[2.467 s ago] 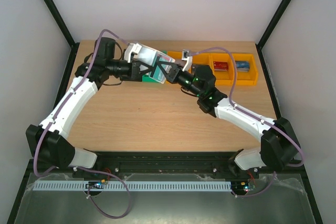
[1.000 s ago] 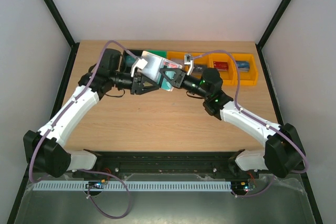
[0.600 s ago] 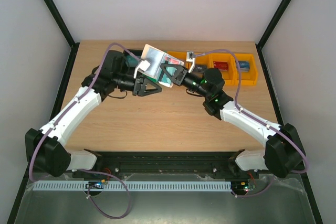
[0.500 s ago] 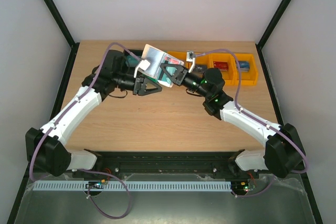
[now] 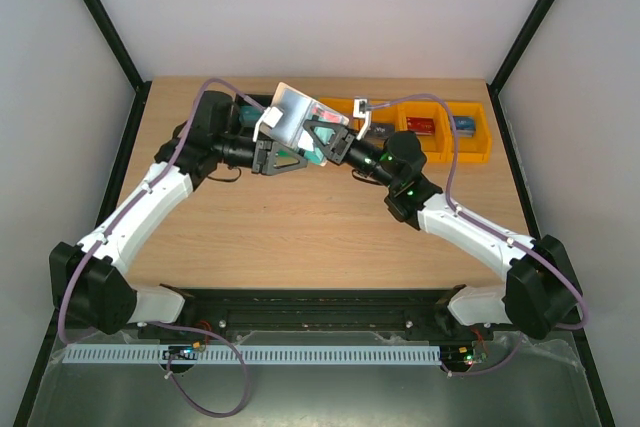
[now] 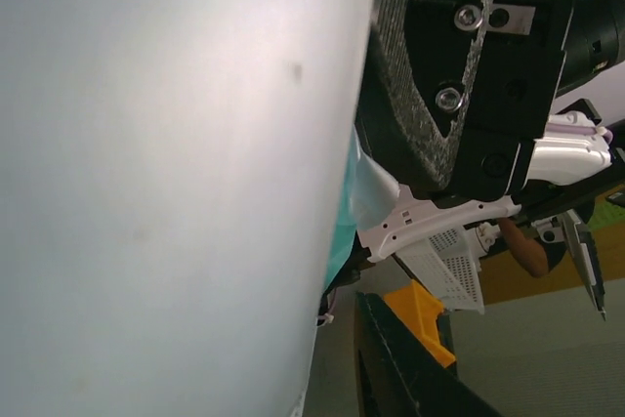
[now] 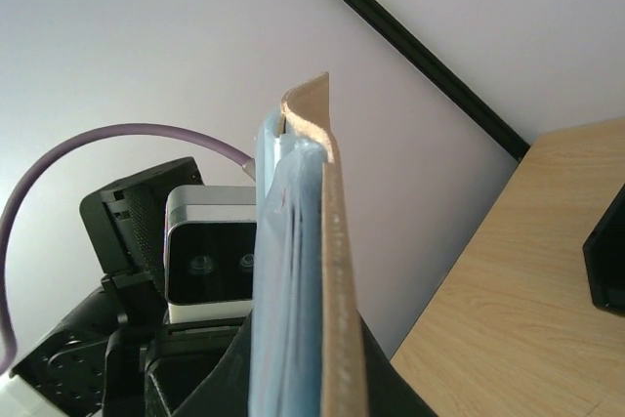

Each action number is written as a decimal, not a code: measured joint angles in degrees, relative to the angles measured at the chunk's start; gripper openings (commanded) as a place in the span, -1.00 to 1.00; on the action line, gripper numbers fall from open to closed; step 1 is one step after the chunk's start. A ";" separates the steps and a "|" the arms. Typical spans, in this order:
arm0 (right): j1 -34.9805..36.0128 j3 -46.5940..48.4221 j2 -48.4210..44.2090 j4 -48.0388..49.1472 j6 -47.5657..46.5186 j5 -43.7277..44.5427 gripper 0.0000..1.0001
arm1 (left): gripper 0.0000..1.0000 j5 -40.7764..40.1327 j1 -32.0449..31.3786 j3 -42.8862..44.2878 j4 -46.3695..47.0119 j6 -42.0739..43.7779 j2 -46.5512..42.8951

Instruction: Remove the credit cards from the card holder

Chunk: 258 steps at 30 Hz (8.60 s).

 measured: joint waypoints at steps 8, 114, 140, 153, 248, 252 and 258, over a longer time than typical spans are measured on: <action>1.20 0.39 0.26 -1.49 -3.76 2.54 -0.97 | 0.16 1.51 0.70 -0.22 1.70 -3.58 0.04; -8.94 -0.72 -7.89 -21.33 -13.77 -18.86 -0.97 | 0.85 -10.36 7.80 10.88 -27.08 32.81 -2.78; -10.34 -5.42 -6.51 -12.11 6.34 -9.94 -0.97 | 0.99 -48.65 -13.62 14.12 -23.58 40.30 -2.14; -5.40 -8.20 -0.94 -12.72 6.54 -8.15 -0.97 | 0.99 -84.65 -29.73 9.68 -17.40 53.46 3.45; -5.05 -14.08 4.50 -11.80 19.37 -10.25 -0.97 | 0.98 -50.88 1.75 -0.87 -4.85 39.67 5.11; -5.07 -14.19 5.14 -12.04 21.51 -8.98 -0.97 | 0.98 -48.06 7.74 0.11 -4.70 37.22 5.14; -5.05 -14.16 6.84 -12.90 22.47 -8.22 -0.97 | 0.99 -45.11 10.93 6.54 -4.83 37.42 5.70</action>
